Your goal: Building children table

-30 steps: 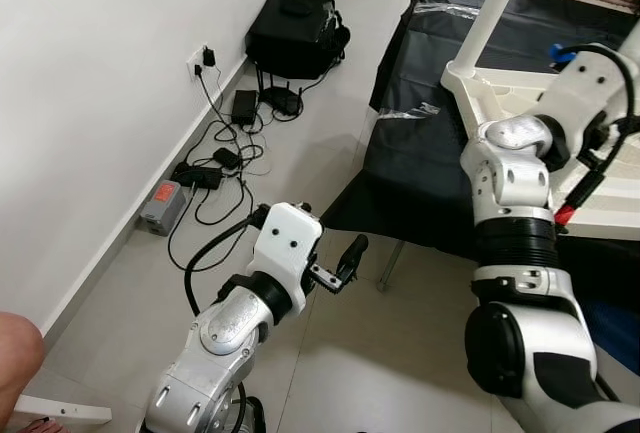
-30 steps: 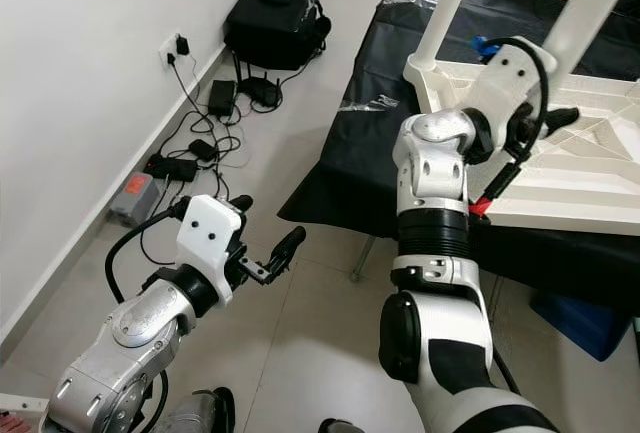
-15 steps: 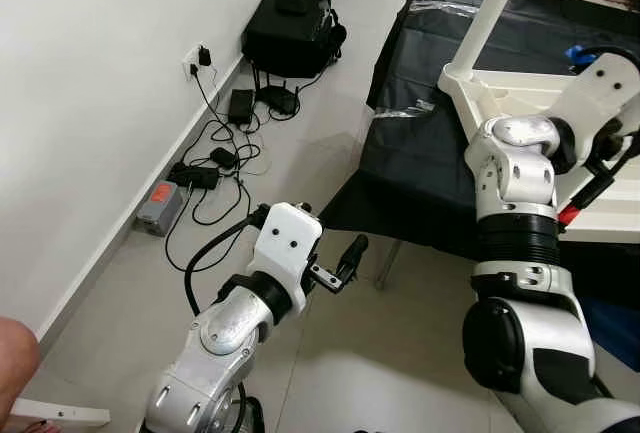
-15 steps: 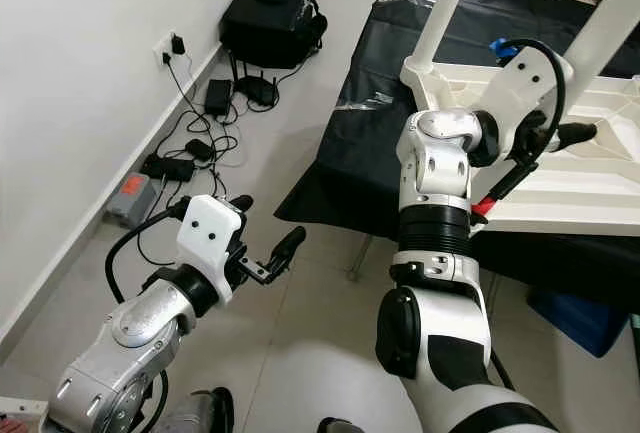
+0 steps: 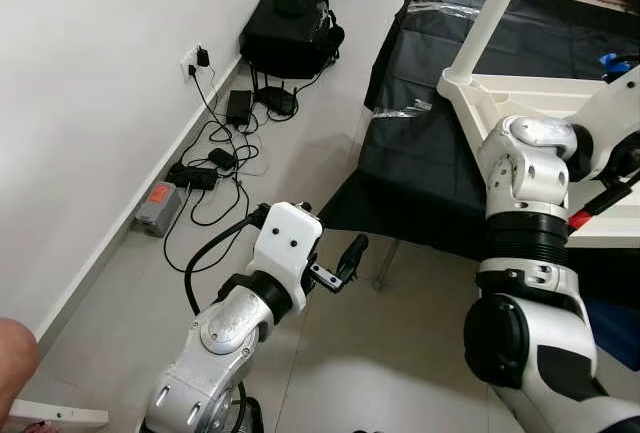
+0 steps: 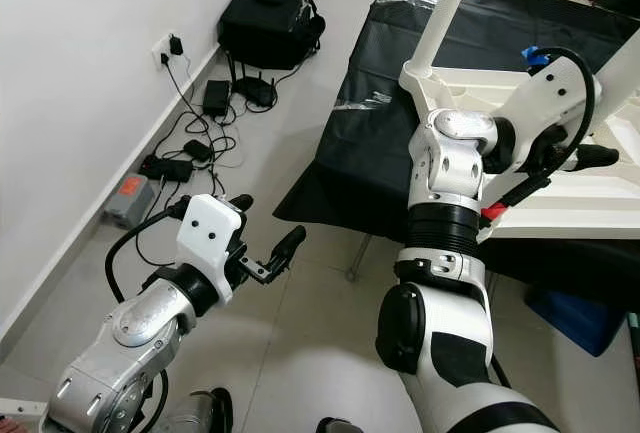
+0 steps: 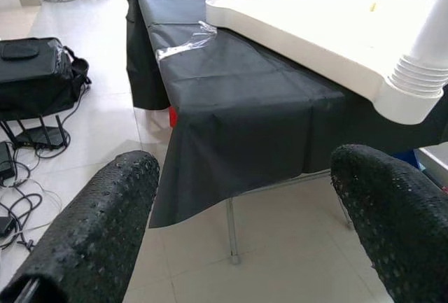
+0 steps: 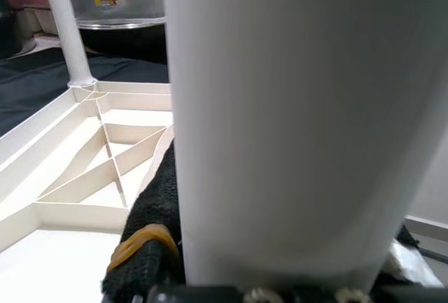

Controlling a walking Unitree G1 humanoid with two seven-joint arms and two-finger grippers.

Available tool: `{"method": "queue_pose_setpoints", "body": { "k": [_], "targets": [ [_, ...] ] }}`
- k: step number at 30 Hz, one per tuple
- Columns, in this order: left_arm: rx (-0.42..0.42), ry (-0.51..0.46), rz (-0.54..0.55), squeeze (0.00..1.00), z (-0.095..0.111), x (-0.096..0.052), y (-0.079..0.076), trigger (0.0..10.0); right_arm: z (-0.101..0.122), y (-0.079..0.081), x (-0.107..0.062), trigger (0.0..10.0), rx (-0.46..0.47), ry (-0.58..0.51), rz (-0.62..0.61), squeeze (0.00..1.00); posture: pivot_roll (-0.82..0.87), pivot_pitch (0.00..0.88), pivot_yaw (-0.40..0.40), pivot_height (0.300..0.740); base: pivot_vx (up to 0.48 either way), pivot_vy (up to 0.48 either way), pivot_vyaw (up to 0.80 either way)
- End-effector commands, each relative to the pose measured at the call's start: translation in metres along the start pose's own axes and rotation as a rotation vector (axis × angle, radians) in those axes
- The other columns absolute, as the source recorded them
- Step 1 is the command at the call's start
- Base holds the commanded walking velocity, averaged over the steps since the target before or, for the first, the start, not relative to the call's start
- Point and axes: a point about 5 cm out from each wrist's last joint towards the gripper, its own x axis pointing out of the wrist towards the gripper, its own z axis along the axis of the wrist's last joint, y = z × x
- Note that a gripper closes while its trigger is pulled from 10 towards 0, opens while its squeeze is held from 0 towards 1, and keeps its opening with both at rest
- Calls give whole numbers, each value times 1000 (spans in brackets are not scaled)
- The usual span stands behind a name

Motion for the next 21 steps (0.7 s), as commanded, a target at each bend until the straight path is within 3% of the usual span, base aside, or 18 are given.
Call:
{"method": "queue_pose_setpoints", "body": {
  "k": [1, 8, 21],
  "targets": [
    [-11, 8, 0, 0, -3, 1, -1, 10000, -44, -14, 11, 10000, -166, 135, -106, 0, 139, 212, -78, 740, 0, 0, 0],
    [-9, 8, 1, 0, -3, 1, -1, 10000, -44, -14, 10, 10000, -163, 133, -126, 0, 138, 214, -78, 740, 0, 0, 0],
    [-10, 3, -3, 0, -3, 1, -2, 10000, -39, -7, 2, 10000, -129, 124, -46, 0, 132, 199, -78, 740, 0, 0, 0]
  ]
}}
